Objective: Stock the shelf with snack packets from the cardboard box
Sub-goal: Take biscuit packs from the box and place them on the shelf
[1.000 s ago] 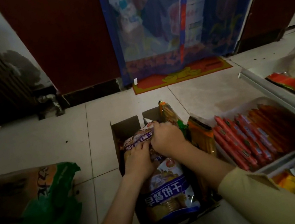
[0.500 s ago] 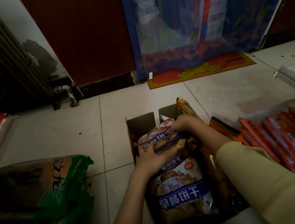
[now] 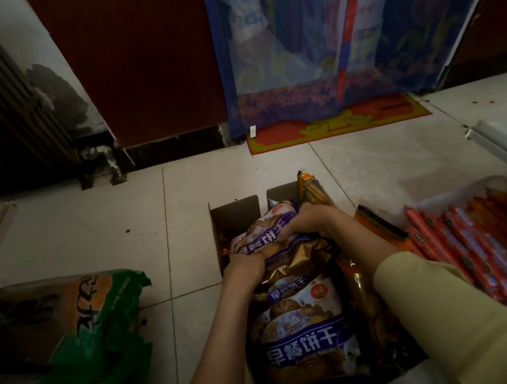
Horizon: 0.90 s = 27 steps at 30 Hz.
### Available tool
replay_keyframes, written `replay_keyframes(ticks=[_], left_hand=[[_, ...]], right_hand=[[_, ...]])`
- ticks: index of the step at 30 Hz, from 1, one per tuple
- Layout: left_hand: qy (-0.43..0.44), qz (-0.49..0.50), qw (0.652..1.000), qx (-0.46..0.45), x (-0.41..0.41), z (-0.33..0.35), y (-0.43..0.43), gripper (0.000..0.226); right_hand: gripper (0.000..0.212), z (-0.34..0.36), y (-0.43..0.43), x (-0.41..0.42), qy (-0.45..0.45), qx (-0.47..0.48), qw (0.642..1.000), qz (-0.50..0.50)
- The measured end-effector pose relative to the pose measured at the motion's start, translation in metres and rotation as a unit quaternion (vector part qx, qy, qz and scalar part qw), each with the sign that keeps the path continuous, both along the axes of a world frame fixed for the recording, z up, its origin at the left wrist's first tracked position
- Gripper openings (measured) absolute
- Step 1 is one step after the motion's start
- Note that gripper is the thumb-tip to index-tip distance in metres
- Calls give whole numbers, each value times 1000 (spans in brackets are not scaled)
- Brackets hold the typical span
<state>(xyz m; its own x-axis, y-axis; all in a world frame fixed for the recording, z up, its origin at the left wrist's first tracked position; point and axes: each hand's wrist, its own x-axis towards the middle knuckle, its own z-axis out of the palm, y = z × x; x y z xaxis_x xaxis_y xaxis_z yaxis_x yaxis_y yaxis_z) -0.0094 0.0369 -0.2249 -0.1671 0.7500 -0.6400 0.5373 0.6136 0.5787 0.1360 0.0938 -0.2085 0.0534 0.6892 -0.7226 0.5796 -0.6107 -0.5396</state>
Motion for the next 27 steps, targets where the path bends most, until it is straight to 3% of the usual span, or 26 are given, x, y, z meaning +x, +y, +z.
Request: replay_keyframes(ticks=[4,11,18,24,27], left_hand=[[-5,58,998,-5,1,5,-1,64],[-78,123,987,63,5,18,-5,65],[-185,124,969,110,26,52,-18,57],[-350,38,935,30,90,88,-39,50],[-404,-47,913,14,134,103,-54,41]], right_hand=[[116,6,-6,-2,3,89,996,-10],[105,54,-49,14,81,259,961,-55],[92,131,-120,63,94,293,939,-153],[59,190,-202,132,119,366,888,-251],[58,208,-242,162,147,394,858,-296]])
